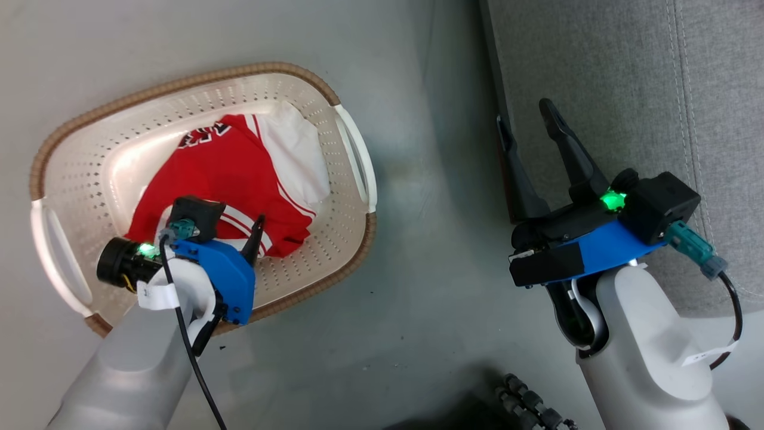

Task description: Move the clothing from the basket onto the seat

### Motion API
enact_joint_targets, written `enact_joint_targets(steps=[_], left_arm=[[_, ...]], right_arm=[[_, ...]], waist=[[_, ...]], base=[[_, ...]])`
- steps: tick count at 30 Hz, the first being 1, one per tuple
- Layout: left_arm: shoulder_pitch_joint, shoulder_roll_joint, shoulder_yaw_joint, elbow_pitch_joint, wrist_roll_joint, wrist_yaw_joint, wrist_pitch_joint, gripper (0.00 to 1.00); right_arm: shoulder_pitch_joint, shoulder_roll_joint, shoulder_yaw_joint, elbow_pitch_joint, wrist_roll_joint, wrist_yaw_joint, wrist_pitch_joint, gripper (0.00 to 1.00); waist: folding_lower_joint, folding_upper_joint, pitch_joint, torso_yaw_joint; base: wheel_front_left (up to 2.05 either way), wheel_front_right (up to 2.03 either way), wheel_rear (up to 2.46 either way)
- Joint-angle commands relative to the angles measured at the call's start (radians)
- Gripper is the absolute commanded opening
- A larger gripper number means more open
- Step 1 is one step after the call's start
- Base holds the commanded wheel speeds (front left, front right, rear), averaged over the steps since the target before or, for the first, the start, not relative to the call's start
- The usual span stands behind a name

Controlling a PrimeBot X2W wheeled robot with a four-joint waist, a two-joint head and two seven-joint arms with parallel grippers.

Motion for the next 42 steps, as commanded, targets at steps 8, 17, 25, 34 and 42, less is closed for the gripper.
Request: enact_joint_targets(steps=[8, 17, 25, 34, 42], left_arm=[[-0.043, 0.016, -0.022, 0.062, -0.134, -0.002, 0.120, 1.00], [-0.076, 0.002, 0.006, 0.123, -0.207, -0.002, 0.177, 1.00], [-0.112, -0.013, 0.016, 0.154, -0.220, 0.005, 0.161, 1.00], [-0.132, -0.015, -0.010, 0.178, -0.207, 0.002, 0.140, 0.00], [-0.143, -0.023, -0.025, 0.187, -0.217, -0.001, 0.129, 0.00]], right_arm=[[-0.028, 0.002, 0.011, -0.030, 0.041, 0.000, -0.008, 1.00], [-0.031, 0.002, 0.027, -0.058, 0.076, 0.000, -0.008, 1.00], [-0.030, 0.002, 0.038, -0.064, 0.093, 0.000, -0.008, 1.00], [-0.031, 0.002, 0.035, -0.059, 0.100, 0.000, -0.008, 1.00], [-0.032, 0.002, 0.027, -0.054, 0.079, 0.000, -0.008, 1.00]], waist=[[-0.0002, 0.0000, 0.064, -0.039], [-0.0002, 0.0000, 0.108, -0.070], [-0.0002, 0.0000, 0.129, -0.091], [-0.0002, 0.0000, 0.126, -0.092], [-0.0002, 0.0000, 0.121, -0.083]], base=[[0.00, 0.00, 0.00], [0.00, 0.00, 0.00], [0.00, 0.00, 0.00], [0.00, 0.00, 0.00], [0.00, 0.00, 0.00]])
